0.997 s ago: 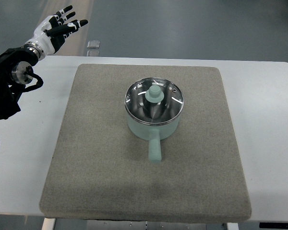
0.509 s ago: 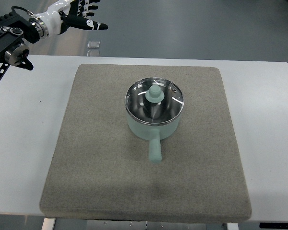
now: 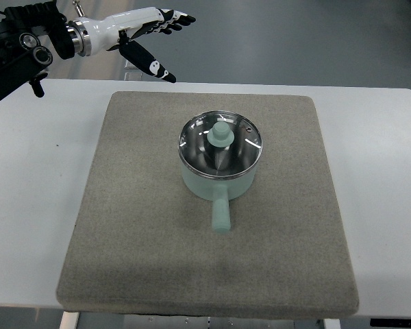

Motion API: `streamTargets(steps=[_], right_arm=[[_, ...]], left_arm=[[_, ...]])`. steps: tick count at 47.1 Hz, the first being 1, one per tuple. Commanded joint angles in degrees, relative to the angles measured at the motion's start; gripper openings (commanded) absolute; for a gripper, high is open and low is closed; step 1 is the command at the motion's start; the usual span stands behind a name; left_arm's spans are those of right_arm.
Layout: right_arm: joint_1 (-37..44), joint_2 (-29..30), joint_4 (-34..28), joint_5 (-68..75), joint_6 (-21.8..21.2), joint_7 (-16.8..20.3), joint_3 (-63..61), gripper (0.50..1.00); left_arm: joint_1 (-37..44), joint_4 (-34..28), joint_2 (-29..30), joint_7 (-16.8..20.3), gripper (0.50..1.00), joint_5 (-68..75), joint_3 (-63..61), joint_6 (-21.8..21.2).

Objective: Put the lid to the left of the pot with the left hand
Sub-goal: 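Swing the left hand from rest over toward the glass lid on the pot, then lower the left hand onto the lid, fingers around the green knob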

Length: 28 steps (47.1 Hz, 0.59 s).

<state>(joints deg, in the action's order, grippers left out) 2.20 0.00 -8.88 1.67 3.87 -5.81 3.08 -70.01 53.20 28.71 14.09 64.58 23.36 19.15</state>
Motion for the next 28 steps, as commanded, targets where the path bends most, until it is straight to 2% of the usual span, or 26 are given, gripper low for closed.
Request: streamTargets(steps=[1,9,19,28], right_arm=[[0.0,0.0,0.0,0.0,0.0,0.0,0.0,0.921],[0.0,0.0,0.0,0.0,0.0,0.0,0.0,0.921],[0.0,0.0,0.0,0.0,0.0,0.0,0.0,0.921],[0.0,0.0,0.0,0.0,0.0,0.0,0.0,0.923]], left_arm=[[0.0,3.7,1.3,1.8,0.996,4.0,-0.5,0.1],[-0.1,9.6,2.1,2.6,0.996,6.7,-2.3,0.2],[-0.8,13.9,2.5,2.9,0.996,8.7,-4.6,1.3],[-1.5,16.2,3.9,6.9,0.996,13.2,-4.6,4.6]])
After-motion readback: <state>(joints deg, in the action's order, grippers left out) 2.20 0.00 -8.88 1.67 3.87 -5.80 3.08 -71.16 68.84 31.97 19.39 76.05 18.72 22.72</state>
